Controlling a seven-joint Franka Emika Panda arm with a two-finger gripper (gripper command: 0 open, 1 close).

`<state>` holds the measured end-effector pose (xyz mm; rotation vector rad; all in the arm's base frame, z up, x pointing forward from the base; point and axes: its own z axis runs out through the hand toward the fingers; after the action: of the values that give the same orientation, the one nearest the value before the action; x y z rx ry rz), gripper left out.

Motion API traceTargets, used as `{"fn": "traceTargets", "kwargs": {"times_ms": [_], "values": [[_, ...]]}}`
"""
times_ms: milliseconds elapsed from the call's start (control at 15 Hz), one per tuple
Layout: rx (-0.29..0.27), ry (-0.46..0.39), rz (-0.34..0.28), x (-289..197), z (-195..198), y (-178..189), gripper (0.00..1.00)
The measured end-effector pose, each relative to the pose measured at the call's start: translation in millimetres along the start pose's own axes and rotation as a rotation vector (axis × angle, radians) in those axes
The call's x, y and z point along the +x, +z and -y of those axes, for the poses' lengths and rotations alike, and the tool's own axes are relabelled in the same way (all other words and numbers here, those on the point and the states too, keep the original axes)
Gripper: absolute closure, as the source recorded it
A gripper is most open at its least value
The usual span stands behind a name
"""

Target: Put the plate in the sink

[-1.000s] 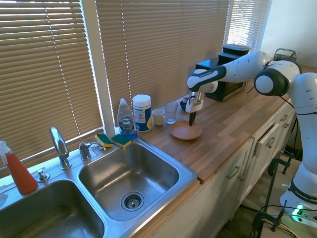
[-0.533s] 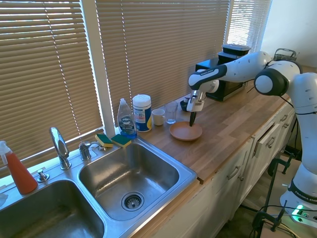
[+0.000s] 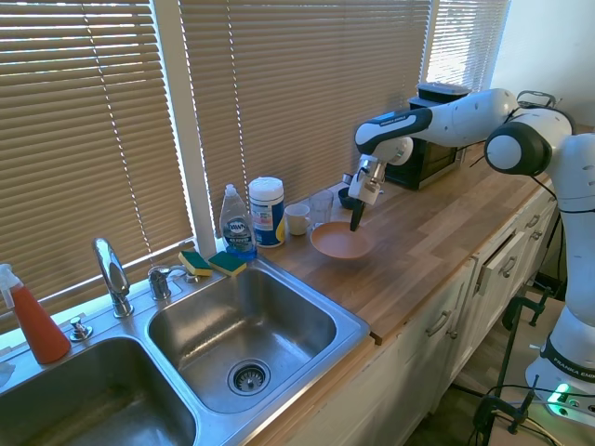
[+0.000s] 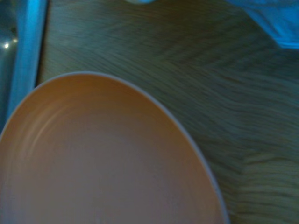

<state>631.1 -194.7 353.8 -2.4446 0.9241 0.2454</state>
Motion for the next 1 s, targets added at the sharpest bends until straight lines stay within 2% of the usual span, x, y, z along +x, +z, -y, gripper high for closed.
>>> {"fn": "traceTargets", "kwargs": {"times_ms": [200, 400, 600, 800, 1000], "values": [[-0.008, 0.014, 0.004, -50.9, 51.1, -2.4, 1.0], [-0.022, 0.036, -0.002, -103.0, 103.5, 16.4, 1.0], [-0.029, 0.097, -0.019, -134.5, 132.7, 25.8, 1.0], [-0.042, 0.076, -0.035, -141.8, 144.8, 34.1, 1.0], [-0.044, 0.014, -0.045, -165.1, 181.0, 67.0, 1.0]]}}
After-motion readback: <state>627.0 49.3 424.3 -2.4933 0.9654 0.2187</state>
